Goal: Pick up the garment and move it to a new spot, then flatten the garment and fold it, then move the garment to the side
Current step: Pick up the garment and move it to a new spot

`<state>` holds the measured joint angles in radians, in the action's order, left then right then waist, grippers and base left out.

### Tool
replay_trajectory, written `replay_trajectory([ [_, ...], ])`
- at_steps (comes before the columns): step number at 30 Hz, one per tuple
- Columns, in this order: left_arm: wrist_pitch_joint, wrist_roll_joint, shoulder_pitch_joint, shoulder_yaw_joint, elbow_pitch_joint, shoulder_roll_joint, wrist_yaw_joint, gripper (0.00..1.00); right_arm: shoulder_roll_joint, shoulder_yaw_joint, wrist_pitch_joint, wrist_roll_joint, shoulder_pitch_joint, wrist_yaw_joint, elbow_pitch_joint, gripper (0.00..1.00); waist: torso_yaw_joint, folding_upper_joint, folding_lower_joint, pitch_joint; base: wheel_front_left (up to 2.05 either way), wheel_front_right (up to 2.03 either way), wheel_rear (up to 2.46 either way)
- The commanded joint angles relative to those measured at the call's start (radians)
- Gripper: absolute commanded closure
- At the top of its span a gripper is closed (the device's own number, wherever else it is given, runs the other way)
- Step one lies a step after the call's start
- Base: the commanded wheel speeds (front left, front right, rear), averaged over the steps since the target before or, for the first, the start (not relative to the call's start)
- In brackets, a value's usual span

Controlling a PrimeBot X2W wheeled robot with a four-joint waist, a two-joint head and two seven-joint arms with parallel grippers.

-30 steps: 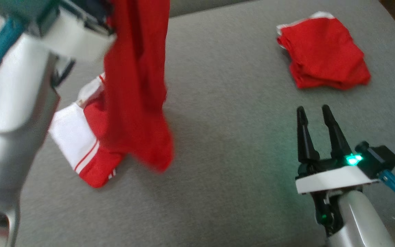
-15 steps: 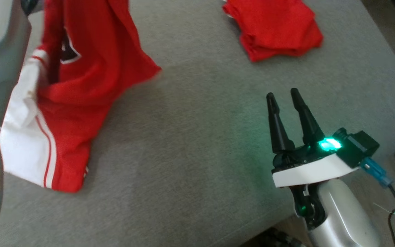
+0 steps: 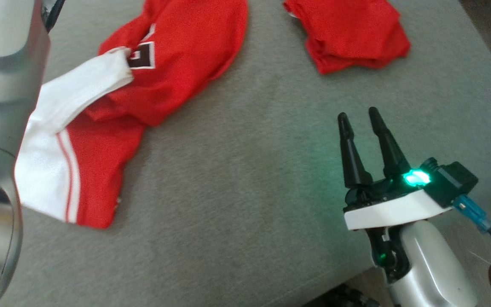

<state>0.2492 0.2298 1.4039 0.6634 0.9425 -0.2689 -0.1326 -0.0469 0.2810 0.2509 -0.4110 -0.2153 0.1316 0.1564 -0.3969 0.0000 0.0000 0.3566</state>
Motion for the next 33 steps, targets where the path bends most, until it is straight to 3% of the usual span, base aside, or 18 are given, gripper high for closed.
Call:
replay_trajectory([
  [1,0.009,0.014,0.022,-0.029,-0.035,-0.035,0.002,0.0,-0.003,0.003,0.011,0.016,-0.015,-0.001,-0.026,0.0,0.048,0.0,0.0,-0.021,0.0,0.0,0.0],
  [8,0.012,0.054,-0.17,-0.1,-0.22,-0.082,0.042,0.0,-0.003,-0.062,0.011,0.077,-0.003,-0.001,-0.004,0.0,0.175,0.0,0.0,-0.091,0.0,0.0,0.0],
  [14,0.012,0.098,-0.467,-0.193,-0.452,-0.119,0.113,0.0,-0.003,-0.143,0.011,0.135,0.039,-0.001,0.022,0.0,0.292,0.0,0.0,-0.167,0.0,0.0,0.0],
  [19,0.012,0.116,-0.688,-0.247,-0.596,-0.129,0.167,0.0,-0.003,-0.174,0.011,0.164,0.069,-0.001,0.039,0.0,0.35,0.0,0.0,-0.211,0.0,0.0,0.0],
  [23,0.012,0.121,-0.903,-0.294,-0.725,-0.112,0.226,0.0,-0.003,-0.189,0.011,0.176,0.098,-0.001,0.059,0.0,0.389,0.0,0.0,-0.247,0.0,0.0,0.0],
  [29,0.013,0.117,-1.165,-0.364,-0.885,-0.039,0.306,0.0,-0.003,-0.18,0.011,0.178,0.12,-0.001,0.079,0.0,0.41,0.0,0.0,-0.266,0.0,0.0,0.0],
  [33,0.013,0.107,-1.238,-0.413,-0.946,0.006,0.318,0.0,-0.003,-0.186,0.011,0.186,0.12,-0.001,0.079,0.0,0.427,0.0,0.0,-0.261,0.0,0.0,0.0],
])
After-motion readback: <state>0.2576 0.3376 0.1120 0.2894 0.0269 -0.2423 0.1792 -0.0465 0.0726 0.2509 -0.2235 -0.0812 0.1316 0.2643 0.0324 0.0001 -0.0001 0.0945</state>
